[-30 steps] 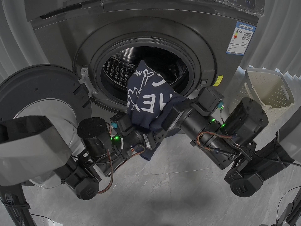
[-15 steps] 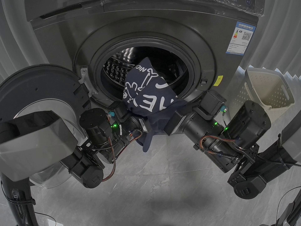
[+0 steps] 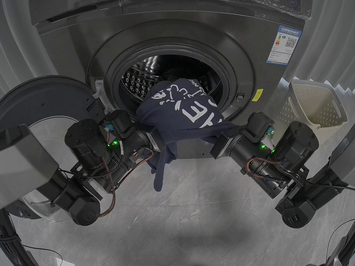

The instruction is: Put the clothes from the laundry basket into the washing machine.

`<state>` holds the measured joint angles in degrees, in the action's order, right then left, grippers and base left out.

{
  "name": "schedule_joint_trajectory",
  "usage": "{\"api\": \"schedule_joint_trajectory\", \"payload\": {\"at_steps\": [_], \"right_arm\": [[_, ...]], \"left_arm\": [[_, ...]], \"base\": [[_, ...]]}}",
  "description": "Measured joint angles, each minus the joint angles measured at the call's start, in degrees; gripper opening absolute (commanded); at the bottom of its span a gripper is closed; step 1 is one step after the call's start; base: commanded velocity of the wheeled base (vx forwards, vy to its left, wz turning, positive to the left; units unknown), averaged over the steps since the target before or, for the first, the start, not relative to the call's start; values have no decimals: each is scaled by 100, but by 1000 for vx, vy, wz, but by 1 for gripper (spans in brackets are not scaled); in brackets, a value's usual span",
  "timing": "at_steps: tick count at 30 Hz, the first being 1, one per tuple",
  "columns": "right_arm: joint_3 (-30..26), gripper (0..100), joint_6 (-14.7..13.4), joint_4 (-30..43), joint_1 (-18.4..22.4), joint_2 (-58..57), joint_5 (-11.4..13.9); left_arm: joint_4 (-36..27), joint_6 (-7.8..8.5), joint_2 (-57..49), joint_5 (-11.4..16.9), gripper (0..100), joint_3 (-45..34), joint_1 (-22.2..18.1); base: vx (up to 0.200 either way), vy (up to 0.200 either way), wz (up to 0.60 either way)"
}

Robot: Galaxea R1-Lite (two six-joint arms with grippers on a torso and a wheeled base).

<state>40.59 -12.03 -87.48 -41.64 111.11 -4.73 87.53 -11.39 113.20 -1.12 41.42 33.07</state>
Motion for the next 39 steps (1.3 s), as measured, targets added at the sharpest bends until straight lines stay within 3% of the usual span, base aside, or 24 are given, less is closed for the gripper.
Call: {"api": "schedule_joint_trajectory", "payload": {"at_steps": [4, 5, 9, 14, 21, 26, 33, 39], "right_arm": [[-2, 0, 0, -46, -46, 129, 0], [0, 100, 0, -55, -66, 151, 2], [-52, 100, 0, -76, -171, 196, 17], [-523, 100, 29, -68, -317, 111, 129], [-1877, 100, 126, -62, -557, -215, 407], [-2734, 100, 191, -65, -588, -405, 612], [-3023, 100, 240, -73, -20, -513, 781], [-2690, 100, 402, -76, 829, -518, 1247]], "left_arm": [[-13, -22, -304, 23, 0, -236, 20], [-16, -24, -358, 26, 0, -276, 30], [-16, -32, -577, 26, 0, -430, 68], [-110, -33, -819, 33, 0, -610, 88], [-555, -44, -1340, 128, 0, -1034, 99], [-780, -51, -1794, 402, 0, -1552, 113], [-851, -57, -2236, 750, 0, -2153, 110], [-848, -60, -2378, 1247, 0, -2332, -122]], "base": [[0, 0, 0], [0, 0, 0], [0, 0, 0], [0, 0, 0], [0, 0, 0], [0, 0, 0], [0, 0, 0], [0, 0, 0]]}}
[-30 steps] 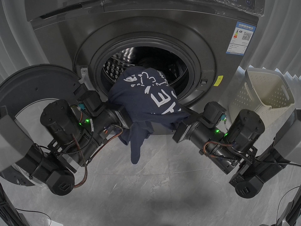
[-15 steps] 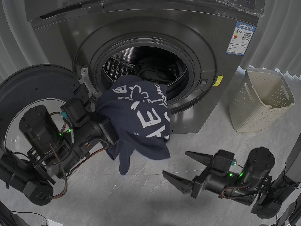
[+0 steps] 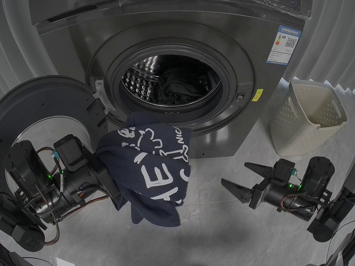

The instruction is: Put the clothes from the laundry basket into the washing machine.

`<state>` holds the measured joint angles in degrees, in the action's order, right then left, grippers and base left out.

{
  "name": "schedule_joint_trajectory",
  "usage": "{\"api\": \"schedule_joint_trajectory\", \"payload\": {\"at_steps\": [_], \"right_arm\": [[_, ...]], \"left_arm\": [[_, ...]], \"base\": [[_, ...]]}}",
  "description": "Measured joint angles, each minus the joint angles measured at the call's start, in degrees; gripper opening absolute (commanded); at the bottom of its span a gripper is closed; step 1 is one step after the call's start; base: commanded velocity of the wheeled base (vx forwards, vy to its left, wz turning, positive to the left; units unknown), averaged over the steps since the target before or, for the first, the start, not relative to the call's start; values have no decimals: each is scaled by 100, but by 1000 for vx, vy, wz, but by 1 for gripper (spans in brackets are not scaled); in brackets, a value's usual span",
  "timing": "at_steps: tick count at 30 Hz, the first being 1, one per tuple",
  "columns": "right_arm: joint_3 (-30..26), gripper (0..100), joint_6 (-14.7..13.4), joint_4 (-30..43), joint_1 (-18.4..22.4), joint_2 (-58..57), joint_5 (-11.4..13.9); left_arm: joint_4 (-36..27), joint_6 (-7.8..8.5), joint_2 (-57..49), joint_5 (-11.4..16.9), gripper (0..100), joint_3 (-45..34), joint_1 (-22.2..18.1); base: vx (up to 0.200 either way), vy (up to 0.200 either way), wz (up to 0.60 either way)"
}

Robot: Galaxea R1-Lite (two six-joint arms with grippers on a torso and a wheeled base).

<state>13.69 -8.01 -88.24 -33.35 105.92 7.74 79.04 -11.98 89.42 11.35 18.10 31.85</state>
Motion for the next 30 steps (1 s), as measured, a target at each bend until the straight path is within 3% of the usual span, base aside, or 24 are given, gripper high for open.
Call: {"api": "schedule_joint_trajectory", "payload": {"at_steps": [4, 14, 22, 25, 30], "right_arm": [[116, 100, 54, 0, 307, 13, 126], [375, 100, 112, 2, 378, 88, 40], [394, 100, 126, 2, 347, 129, -197], [384, 100, 130, 0, 336, 138, -224], [369, 100, 132, 0, 211, 144, -354]], "left_arm": [[11, 0, -67, 178, 0, -69, -140], [39, 63, -130, 112, 0, -184, -197], [41, 95, -30, 85, 0, -226, -61], [50, 246, 61, 22, 0, -240, 4], [57, 288, 162, -7, 0, -245, 22]], "base": [[0, 0, 0], [0, 0, 0], [200, 0, 0], [200, 0, 0], [160, 0, 0]]}}
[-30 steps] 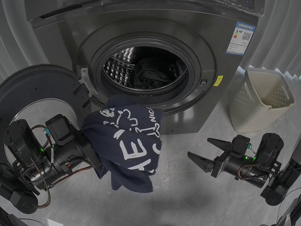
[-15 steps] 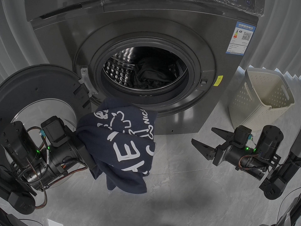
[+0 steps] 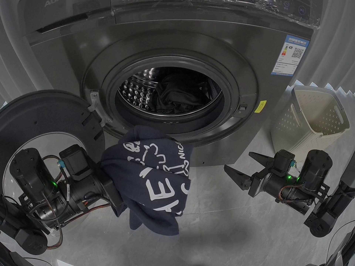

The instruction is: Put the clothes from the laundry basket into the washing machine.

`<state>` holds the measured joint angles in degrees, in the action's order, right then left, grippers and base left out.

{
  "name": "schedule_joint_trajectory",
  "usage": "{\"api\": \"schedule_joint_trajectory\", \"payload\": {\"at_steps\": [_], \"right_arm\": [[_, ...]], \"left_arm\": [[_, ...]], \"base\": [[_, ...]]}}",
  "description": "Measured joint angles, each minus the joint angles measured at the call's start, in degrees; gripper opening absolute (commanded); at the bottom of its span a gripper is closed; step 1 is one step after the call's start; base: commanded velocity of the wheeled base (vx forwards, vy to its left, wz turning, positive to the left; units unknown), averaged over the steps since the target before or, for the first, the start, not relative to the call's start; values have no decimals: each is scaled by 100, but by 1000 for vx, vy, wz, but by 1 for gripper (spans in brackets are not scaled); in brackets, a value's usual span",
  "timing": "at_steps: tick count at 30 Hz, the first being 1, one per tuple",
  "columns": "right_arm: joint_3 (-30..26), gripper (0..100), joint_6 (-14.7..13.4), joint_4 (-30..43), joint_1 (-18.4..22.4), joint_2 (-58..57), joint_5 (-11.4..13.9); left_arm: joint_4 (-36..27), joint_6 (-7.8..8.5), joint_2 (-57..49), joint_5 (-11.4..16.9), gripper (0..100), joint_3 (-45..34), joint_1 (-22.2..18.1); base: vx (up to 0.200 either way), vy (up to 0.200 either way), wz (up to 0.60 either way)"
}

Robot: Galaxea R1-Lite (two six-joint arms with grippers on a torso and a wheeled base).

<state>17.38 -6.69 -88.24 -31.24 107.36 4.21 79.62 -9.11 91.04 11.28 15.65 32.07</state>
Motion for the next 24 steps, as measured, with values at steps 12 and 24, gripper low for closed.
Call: {"api": "schedule_joint_trajectory", "payload": {"at_steps": [12, 24], "right_arm": [[-22, 100, -37, 0, -221, 116, -82], [-27, 100, -41, 2, -244, 27, -98]], "left_arm": [[39, 24, 140, 5, 0, -44, -11], [569, -2, 383, 16, 0, -133, -2]], "base": [[0, 0, 0], [0, 50, 0]]}}
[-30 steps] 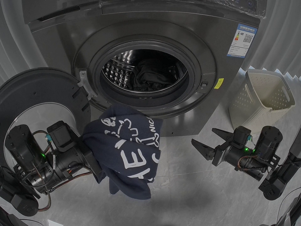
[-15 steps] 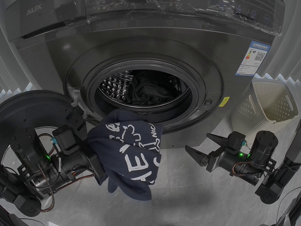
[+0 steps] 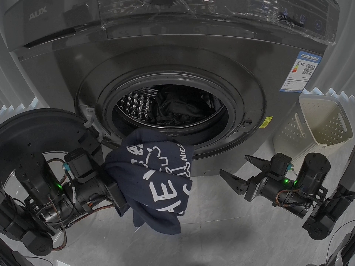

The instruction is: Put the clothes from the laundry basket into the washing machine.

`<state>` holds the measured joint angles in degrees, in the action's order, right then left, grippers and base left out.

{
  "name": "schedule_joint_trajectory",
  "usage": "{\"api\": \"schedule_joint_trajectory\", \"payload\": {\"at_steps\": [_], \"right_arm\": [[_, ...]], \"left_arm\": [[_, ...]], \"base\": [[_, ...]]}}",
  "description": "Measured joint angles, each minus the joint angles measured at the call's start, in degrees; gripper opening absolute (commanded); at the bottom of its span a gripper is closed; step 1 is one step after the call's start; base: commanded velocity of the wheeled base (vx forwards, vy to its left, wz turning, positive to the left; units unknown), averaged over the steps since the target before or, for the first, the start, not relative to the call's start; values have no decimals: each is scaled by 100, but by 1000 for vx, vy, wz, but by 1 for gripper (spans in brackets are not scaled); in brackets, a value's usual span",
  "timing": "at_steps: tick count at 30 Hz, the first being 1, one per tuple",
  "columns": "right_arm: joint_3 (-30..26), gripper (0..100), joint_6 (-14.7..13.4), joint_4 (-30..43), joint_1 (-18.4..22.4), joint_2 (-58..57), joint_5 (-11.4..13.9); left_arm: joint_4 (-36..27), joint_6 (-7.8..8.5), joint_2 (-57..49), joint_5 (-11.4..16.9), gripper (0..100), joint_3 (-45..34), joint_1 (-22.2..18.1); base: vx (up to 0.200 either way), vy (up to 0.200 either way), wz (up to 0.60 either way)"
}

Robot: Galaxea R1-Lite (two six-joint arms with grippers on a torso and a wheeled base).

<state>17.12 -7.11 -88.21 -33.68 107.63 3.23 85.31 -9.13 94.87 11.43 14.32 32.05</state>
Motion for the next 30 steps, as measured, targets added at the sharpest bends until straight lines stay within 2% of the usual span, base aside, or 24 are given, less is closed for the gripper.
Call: {"api": "schedule_joint_trajectory", "payload": {"at_steps": [11, 15, 20, 25, 30], "right_arm": [[-2, 100, -6, 0, -18, -50, -11], [-12, 100, -13, 0, -16, -57, -12], [-12, 100, -13, 0, -22, -66, -9], [-48, 100, -11, -2, -33, -68, -9], [-386, 100, 22, -4, -126, -91, 13]], "left_arm": [[246, 16, 141, -20, 0, -143, 28], [250, 111, 227, -16, 0, -149, 37], [247, 130, 308, -17, 0, -129, 37], [250, 150, 362, -22, 0, -101, 37], [255, 163, 400, -17, 0, -83, 48]], "base": [[0, 0, 0], [200, 0, 0], [200, 0, 0], [0, 0, 0], [0, 0, 0]]}}
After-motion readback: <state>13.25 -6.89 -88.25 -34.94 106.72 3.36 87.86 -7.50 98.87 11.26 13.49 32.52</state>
